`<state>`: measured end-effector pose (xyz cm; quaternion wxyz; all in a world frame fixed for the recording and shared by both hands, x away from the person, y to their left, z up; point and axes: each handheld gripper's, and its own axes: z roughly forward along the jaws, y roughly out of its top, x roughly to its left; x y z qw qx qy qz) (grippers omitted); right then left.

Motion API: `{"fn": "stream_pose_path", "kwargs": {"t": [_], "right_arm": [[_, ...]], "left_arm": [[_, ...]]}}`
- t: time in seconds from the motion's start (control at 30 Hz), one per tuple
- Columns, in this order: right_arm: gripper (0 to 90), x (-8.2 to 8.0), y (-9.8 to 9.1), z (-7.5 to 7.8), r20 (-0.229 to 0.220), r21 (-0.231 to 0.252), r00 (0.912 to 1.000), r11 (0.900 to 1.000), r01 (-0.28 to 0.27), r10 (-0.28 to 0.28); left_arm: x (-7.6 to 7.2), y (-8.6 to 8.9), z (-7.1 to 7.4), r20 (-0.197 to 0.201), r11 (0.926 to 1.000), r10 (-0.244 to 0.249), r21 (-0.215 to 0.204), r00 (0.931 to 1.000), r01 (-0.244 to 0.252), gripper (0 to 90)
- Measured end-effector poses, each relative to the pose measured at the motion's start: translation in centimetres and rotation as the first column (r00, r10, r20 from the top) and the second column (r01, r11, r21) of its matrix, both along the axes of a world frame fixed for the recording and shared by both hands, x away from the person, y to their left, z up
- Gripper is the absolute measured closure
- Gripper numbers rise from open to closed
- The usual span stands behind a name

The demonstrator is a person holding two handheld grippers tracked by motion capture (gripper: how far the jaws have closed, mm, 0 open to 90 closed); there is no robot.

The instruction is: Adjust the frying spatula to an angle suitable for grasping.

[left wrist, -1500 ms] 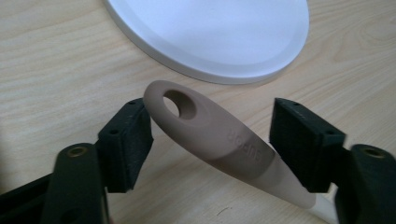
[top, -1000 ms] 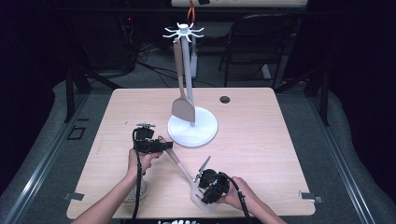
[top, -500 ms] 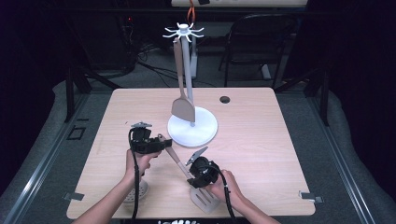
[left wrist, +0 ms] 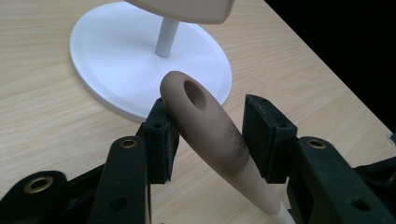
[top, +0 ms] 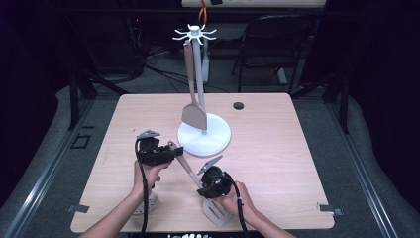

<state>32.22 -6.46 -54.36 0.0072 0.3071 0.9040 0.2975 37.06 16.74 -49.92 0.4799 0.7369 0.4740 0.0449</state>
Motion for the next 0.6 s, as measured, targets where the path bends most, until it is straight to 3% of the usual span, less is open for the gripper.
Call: {"fn": "stream_pose_path", "kwargs": {"t": [0.2,0.43,0.6], "right_arm": [[75.3,0.0,-0.2,0.2,-0.001,0.038,0.9998,0.9991,0.018,-0.018],[75.8,0.0,-0.6,0.7,0.013,0.073,0.9991,0.9966,0.038,-0.039],[76.2,0.1,-0.9,0.9,0.017,0.097,0.9976,0.9932,0.065,-0.067]], "left_arm": [[-0.9,-0.4,0.0,0.009,0.9996,-0.02,-0.021,0.9998,0.02,51.0],[-2.0,-2.3,-0.4,0.014,0.995,-0.1,0.005,0.9949,0.099,50.4],[-2.4,-3.1,-0.8,0.017,0.9933,-0.115,0.009,0.9932,0.115,52.0]]}}
